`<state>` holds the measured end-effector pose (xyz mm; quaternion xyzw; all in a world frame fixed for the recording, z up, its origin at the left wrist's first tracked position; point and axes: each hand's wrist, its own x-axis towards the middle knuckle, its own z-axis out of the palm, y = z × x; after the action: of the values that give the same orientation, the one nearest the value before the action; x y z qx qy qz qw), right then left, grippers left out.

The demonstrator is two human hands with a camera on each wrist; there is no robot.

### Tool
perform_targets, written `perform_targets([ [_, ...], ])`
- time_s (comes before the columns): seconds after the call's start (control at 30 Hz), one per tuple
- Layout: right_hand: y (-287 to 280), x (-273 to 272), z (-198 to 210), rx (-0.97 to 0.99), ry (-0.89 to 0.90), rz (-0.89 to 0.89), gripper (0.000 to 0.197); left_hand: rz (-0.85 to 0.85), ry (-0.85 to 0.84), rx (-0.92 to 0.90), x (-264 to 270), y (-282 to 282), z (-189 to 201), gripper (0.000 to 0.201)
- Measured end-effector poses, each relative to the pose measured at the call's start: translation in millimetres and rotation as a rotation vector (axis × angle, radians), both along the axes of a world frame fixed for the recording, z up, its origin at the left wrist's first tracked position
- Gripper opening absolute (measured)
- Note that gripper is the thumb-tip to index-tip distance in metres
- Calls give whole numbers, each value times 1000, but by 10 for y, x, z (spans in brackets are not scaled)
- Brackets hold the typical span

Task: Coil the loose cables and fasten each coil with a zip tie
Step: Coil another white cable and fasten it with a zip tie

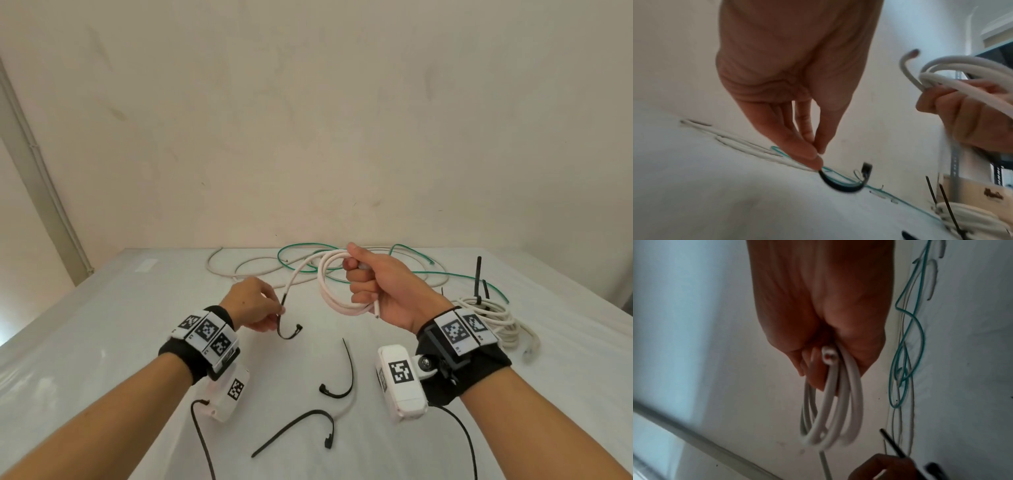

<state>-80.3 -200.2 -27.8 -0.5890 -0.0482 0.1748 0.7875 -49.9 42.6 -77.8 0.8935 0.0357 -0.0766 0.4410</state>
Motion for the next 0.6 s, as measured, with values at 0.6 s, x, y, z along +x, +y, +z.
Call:
perform_targets([
  [0.6,225,-27,-23,-71,87,214,38,-298,-43,-581,-190,-24,270,20],
])
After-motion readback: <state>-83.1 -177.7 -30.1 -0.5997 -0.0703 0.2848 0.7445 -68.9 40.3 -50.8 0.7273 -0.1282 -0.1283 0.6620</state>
